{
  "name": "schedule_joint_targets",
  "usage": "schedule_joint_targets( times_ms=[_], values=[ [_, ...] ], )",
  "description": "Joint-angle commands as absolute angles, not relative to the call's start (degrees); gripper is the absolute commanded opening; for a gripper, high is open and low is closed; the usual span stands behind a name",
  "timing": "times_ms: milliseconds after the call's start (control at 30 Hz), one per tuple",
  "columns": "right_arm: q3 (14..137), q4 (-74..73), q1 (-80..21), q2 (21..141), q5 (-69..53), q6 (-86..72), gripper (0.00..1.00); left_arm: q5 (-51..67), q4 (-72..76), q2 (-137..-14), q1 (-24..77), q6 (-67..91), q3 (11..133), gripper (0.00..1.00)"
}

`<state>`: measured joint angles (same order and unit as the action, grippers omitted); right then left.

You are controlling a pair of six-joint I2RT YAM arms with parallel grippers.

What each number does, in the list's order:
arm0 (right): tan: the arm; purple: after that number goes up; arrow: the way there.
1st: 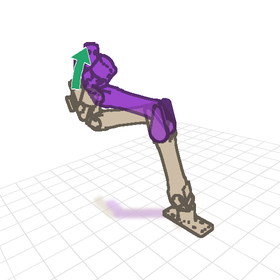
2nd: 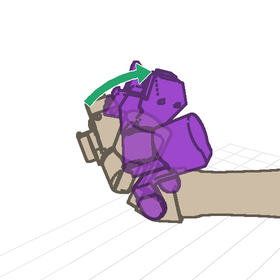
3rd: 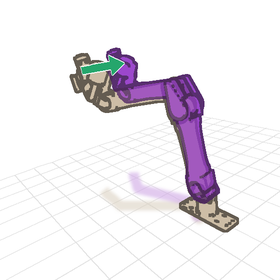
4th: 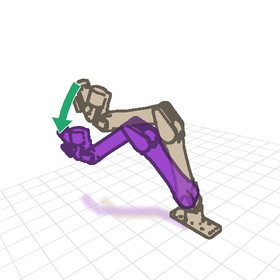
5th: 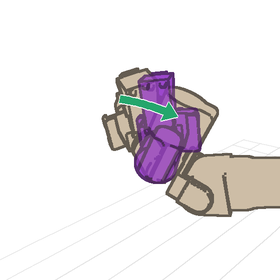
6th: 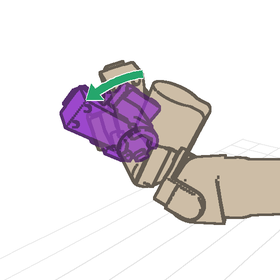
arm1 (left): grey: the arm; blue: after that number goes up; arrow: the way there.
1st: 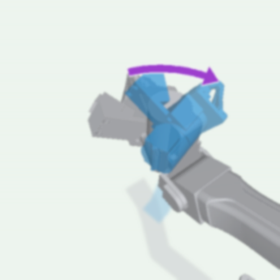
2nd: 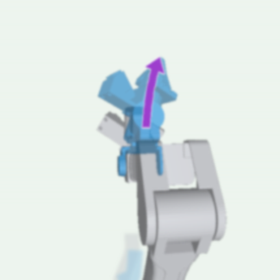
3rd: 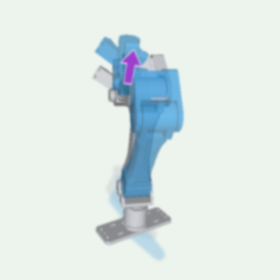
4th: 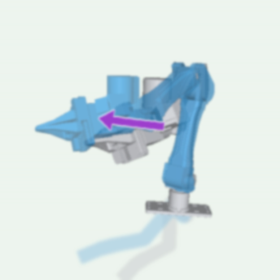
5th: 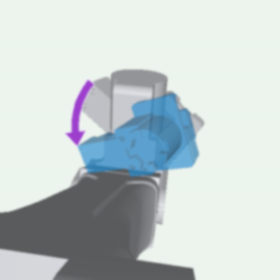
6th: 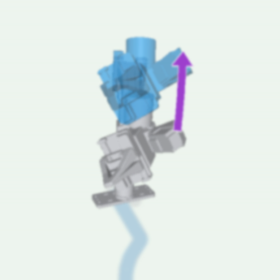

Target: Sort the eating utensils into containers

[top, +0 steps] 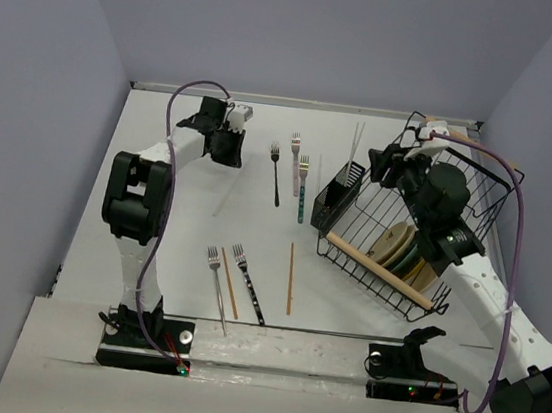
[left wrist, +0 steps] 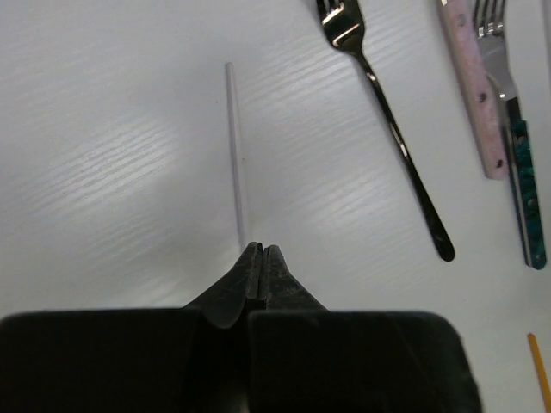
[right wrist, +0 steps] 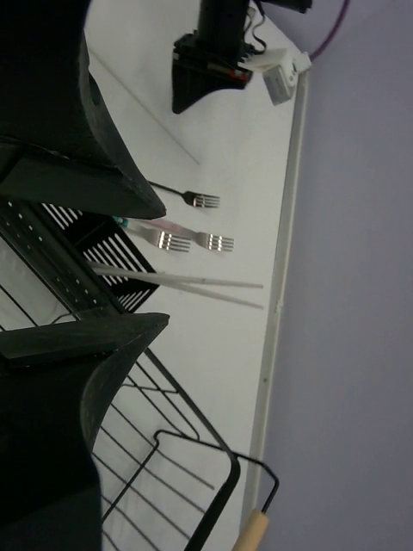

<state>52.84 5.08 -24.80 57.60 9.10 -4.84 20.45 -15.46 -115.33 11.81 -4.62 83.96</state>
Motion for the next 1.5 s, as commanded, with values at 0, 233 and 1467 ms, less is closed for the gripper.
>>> schedule_joint_targets(
  times_ms=[0,233,1467],
  values=[
    [57.7,5.0,-24.6,59.8,-8.5,-6.1,0.54,24.6,-16.1,-105.4,11.8,-4.7,85.3,0.0],
    [63.0,4.8,-24.6,64.8,-17.2,-11.1,0.64,26.5,-17.8,-98.6,11.7,-4.7,85.7,0.0],
    [61.7,0.9,-24.6,65.6,-11.5,-8.7,0.7,9.8,-20.4,-118.7,16.0,-17.0,81.4,0.47]
  ],
)
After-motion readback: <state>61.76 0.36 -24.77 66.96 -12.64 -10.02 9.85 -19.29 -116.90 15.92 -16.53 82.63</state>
